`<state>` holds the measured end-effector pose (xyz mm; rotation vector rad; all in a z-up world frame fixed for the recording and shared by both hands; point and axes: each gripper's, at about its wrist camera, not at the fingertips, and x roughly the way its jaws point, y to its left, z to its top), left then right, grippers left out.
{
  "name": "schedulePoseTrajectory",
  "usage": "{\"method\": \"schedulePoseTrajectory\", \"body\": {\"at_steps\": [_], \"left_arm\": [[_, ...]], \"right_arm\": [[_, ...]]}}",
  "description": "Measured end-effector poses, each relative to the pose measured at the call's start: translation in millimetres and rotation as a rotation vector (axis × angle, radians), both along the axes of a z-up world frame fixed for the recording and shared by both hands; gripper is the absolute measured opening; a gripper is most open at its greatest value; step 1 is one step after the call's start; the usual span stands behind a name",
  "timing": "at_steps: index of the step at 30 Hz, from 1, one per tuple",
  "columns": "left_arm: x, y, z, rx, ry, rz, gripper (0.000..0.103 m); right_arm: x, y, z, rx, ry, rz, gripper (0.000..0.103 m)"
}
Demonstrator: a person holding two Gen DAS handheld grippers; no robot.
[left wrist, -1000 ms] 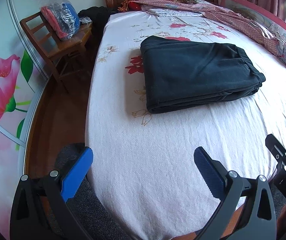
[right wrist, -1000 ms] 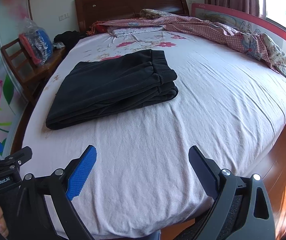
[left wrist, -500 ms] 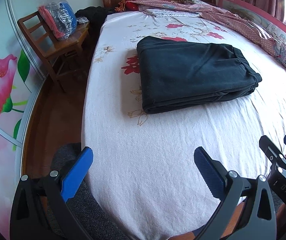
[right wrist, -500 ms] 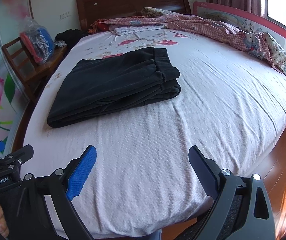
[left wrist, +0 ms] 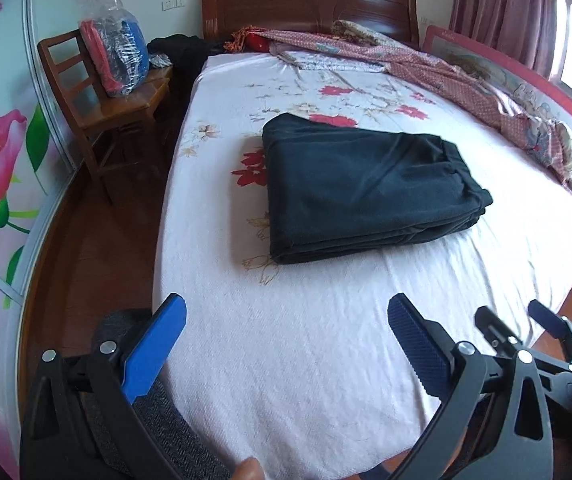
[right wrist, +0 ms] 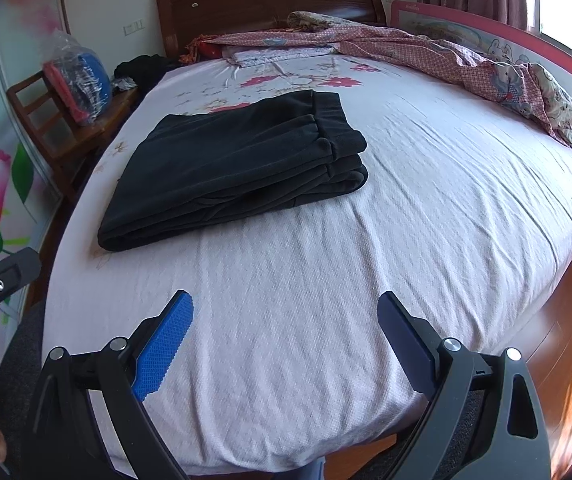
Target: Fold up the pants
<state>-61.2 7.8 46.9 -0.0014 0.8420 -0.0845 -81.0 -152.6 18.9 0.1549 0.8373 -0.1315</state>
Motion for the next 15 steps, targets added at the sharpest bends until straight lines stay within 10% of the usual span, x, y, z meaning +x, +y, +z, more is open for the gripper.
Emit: {"method": "schedulePoseTrajectory", "body": {"at_steps": [15], "left_arm": [[5,8,-4,-0.009,0.024,0.037,0.101]], "right_arm": [[1,7,-2,-0.013,0.012,0.028,0.093]]}}
